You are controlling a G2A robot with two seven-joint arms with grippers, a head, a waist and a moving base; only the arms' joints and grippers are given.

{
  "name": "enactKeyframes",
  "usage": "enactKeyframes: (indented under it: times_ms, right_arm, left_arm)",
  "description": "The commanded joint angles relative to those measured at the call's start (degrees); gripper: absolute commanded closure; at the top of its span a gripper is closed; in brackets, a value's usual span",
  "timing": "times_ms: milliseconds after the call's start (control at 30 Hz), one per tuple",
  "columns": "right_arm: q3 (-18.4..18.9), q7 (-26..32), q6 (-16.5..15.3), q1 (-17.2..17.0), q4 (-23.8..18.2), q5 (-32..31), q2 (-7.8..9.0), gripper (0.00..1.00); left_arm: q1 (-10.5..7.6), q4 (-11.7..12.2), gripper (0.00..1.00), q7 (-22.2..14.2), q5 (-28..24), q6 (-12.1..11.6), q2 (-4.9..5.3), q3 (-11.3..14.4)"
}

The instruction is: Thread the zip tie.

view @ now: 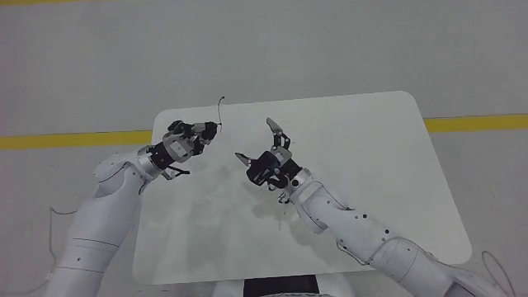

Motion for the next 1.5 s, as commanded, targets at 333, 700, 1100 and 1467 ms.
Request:
enactKeyframes:
  times_ms: [333, 700, 1100, 1467]
  right_arm:
    - [2.12, -3.37, -2.19, -1.87, -0.03, 5.70, -1.65, 0.00]
    - [2.56, -5.55, -3.15, -1.31, 1.28, 5.76, -3.51, 0.60]
    - [2.94, -4.53, -4.81, -1.97, 0.91, 3.80, -4.89, 0.69]
    - [3.35, -5.39, -5.79, -1.99, 0.97, 3.45, -6.25, 0.71]
  left_arm:
    - [0.24, 0.81, 1.00, 2.32, -23.32, 1.68, 1.70, 7.50]
    - [-1.14, 0.15, 1.00, 3.87, -28.08, 1.68, 4.30, 12.45]
    - [-1.14, 0.15, 1.00, 3.87, -28.08, 1.68, 4.30, 12.45]
    - [-1.14, 0.15, 1.00, 3.87, -28.08, 1.68, 4.30, 12.45]
